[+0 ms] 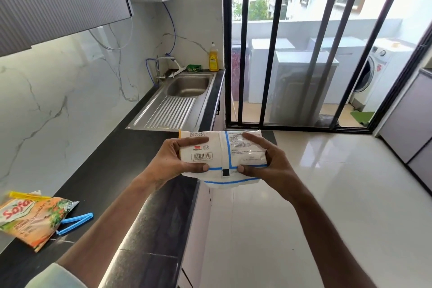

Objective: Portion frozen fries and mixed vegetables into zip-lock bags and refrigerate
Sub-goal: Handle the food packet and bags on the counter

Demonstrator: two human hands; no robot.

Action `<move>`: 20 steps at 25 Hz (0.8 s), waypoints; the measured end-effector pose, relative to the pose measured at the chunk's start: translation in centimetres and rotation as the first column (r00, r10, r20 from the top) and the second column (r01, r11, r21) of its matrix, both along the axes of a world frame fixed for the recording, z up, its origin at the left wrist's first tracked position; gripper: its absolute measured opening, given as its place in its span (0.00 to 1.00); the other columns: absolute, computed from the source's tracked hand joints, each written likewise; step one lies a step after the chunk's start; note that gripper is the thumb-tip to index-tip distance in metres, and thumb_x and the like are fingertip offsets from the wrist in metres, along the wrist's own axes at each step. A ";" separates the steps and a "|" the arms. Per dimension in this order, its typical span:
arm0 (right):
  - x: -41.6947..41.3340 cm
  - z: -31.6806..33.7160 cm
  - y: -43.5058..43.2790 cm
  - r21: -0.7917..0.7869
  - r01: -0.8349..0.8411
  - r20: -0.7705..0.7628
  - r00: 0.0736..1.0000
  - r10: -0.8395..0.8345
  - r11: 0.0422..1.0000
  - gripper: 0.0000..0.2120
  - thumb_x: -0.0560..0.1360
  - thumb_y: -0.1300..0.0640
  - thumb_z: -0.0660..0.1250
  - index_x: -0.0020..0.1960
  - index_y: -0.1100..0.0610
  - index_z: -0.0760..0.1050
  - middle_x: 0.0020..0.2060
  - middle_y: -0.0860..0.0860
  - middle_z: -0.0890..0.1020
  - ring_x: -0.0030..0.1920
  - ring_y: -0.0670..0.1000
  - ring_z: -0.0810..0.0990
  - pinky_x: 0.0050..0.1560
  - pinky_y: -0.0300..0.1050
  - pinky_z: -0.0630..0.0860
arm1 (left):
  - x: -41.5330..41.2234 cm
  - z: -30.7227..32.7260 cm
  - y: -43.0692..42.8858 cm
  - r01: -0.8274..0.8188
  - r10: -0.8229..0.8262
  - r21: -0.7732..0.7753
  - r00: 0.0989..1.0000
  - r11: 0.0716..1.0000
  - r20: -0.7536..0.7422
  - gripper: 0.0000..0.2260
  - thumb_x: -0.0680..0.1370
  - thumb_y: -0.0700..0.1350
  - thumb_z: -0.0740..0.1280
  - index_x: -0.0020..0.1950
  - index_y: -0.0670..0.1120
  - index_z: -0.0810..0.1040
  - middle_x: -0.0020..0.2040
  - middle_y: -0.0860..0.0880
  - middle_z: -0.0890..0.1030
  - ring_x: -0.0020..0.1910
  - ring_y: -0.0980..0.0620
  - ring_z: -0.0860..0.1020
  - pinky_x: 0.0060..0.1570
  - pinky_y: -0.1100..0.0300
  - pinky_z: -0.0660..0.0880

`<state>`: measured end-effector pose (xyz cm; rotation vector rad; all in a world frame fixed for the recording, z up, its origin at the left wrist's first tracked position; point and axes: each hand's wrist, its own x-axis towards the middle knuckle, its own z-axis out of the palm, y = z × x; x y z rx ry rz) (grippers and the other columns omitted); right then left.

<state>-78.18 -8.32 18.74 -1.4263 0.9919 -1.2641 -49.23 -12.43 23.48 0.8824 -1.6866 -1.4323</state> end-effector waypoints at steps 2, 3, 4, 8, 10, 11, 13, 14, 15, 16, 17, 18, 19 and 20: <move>-0.2 0.2 -0.3 -0.021 0.012 0.001 1.000 -0.012 1.000 0.37 0.69 0.68 0.81 0.75 0.53 0.73 0.62 0.54 0.83 0.62 0.57 0.84 0.57 0.57 0.85 | -0.1 0.1 0.0 -0.045 0.045 -0.026 0.999 0.999 -0.005 0.29 0.66 0.28 0.78 0.66 0.40 0.80 0.59 0.42 0.85 0.60 0.42 0.83 0.55 0.47 0.83; -0.2 0.2 -0.5 -0.034 0.028 -0.015 0.999 -0.028 0.999 0.37 0.69 0.68 0.81 0.74 0.54 0.74 0.61 0.54 0.84 0.61 0.57 0.85 0.57 0.58 0.84 | -0.1 0.1 -0.1 -0.064 0.065 -0.070 0.998 0.996 0.014 0.29 0.66 0.29 0.79 0.66 0.40 0.80 0.59 0.43 0.85 0.59 0.43 0.84 0.55 0.46 0.83; -0.2 0.2 -0.7 -0.049 0.042 -0.027 0.999 -0.044 0.998 0.36 0.69 0.67 0.81 0.73 0.54 0.75 0.61 0.55 0.84 0.61 0.57 0.85 0.57 0.58 0.84 | -0.2 0.2 -0.1 -0.069 0.075 -0.129 0.996 0.989 0.044 0.29 0.66 0.30 0.80 0.65 0.41 0.81 0.59 0.44 0.85 0.59 0.44 0.84 0.55 0.46 0.83; -0.5 0.8 -1.2 -0.221 0.132 -0.156 0.973 -0.168 0.966 0.30 0.66 0.63 0.84 0.67 0.57 0.81 0.57 0.51 0.86 0.59 0.53 0.86 0.55 0.51 0.85 | -0.4 1.4 -0.2 -0.064 0.167 -0.403 0.960 0.913 0.225 0.24 0.68 0.42 0.83 0.63 0.48 0.84 0.56 0.53 0.86 0.55 0.52 0.85 0.54 0.51 0.83; -0.5 1.5 -1.1 -0.305 0.199 -0.243 0.929 -0.278 0.931 0.23 0.66 0.59 0.85 0.59 0.54 0.85 0.51 0.45 0.88 0.52 0.45 0.87 0.50 0.41 0.84 | -0.5 1.5 -0.5 -0.052 0.272 -0.538 0.901 0.841 0.338 0.17 0.70 0.53 0.81 0.58 0.55 0.87 0.52 0.57 0.86 0.51 0.54 0.84 0.52 0.50 0.82; -0.3 1.7 -1.0 -0.324 0.238 -0.270 0.904 -0.331 0.915 0.20 0.66 0.57 0.85 0.56 0.53 0.86 0.47 0.43 0.88 0.49 0.42 0.86 0.47 0.35 0.82 | -0.6 1.4 -0.8 -0.055 0.327 -0.586 0.869 0.809 0.371 0.14 0.70 0.58 0.80 0.54 0.58 0.87 0.51 0.58 0.84 0.50 0.53 0.83 0.51 0.49 0.81; 0.0 1.8 -0.9 -0.339 0.287 -0.310 0.865 -0.394 0.896 0.17 0.67 0.51 0.84 0.53 0.51 0.87 0.44 0.40 0.87 0.45 0.38 0.85 0.44 0.31 0.80 | -0.6 1.2 -1.2 -0.086 0.422 -0.651 0.823 0.754 0.380 0.13 0.69 0.62 0.77 0.47 0.57 0.88 0.54 0.57 0.79 0.55 0.53 0.78 0.53 0.49 0.77; 0.1 1.6 -0.8 -0.336 0.296 -0.327 0.854 -0.405 0.894 0.18 0.67 0.48 0.83 0.54 0.51 0.86 0.45 0.40 0.87 0.45 0.39 0.85 0.44 0.33 0.81 | -0.7 1.2 -1.3 -0.095 0.439 -0.669 0.820 0.737 0.367 0.12 0.69 0.61 0.77 0.45 0.55 0.88 0.56 0.56 0.78 0.58 0.54 0.77 0.56 0.52 0.75; 0.1 1.4 -0.9 -0.325 0.300 -0.338 0.849 -0.407 0.897 0.19 0.67 0.46 0.82 0.55 0.50 0.86 0.46 0.40 0.87 0.47 0.40 0.85 0.46 0.35 0.83 | -0.9 1.4 -1.1 -0.098 0.437 -0.679 0.830 0.727 0.347 0.12 0.70 0.60 0.77 0.44 0.53 0.88 0.56 0.57 0.80 0.57 0.56 0.79 0.55 0.56 0.75; 0.0 1.2 -1.1 -0.311 0.300 -0.344 0.849 -0.401 0.902 0.20 0.67 0.45 0.82 0.56 0.50 0.85 0.47 0.40 0.86 0.48 0.41 0.85 0.47 0.37 0.83 | -1.2 1.6 -0.7 -0.102 0.428 -0.683 0.843 0.723 0.327 0.11 0.72 0.58 0.76 0.44 0.51 0.88 0.52 0.58 0.82 0.51 0.58 0.81 0.49 0.59 0.76; -0.2 0.8 -1.3 -0.297 0.297 -0.353 0.848 -0.394 0.907 0.20 0.68 0.44 0.81 0.57 0.49 0.84 0.48 0.40 0.85 0.50 0.43 0.85 0.47 0.38 0.84 | -1.4 1.8 -0.5 -0.112 0.427 -0.688 0.851 0.717 0.306 0.12 0.74 0.58 0.75 0.45 0.50 0.87 0.45 0.59 0.84 0.43 0.58 0.81 0.43 0.62 0.76; -0.3 0.5 -1.5 -0.284 0.297 -0.376 0.840 -0.391 0.912 0.21 0.68 0.45 0.82 0.58 0.48 0.82 0.49 0.41 0.84 0.52 0.46 0.84 0.48 0.37 0.83 | -1.7 1.9 -0.2 -0.124 0.436 -0.700 0.853 0.704 0.287 0.12 0.75 0.57 0.74 0.46 0.49 0.87 0.40 0.59 0.83 0.38 0.57 0.81 0.38 0.64 0.75; -0.4 0.2 -1.6 -0.269 0.304 -0.415 0.819 -0.395 0.914 0.22 0.69 0.45 0.82 0.60 0.47 0.81 0.52 0.44 0.82 0.56 0.49 0.82 0.50 0.36 0.83 | -1.9 2.0 -0.2 -0.136 0.447 -0.712 0.852 0.689 0.271 0.12 0.76 0.56 0.73 0.47 0.48 0.87 0.37 0.59 0.83 0.36 0.57 0.80 0.36 0.64 0.74; -0.4 0.1 -1.7 -0.259 0.315 -0.463 0.789 -0.403 0.913 0.25 0.69 0.44 0.82 0.62 0.46 0.80 0.56 0.48 0.79 0.62 0.54 0.79 0.55 0.37 0.81 | -2.0 2.1 -0.2 -0.144 0.455 -0.718 0.852 0.681 0.261 0.12 0.77 0.55 0.73 0.47 0.47 0.86 0.37 0.59 0.82 0.36 0.56 0.80 0.36 0.65 0.74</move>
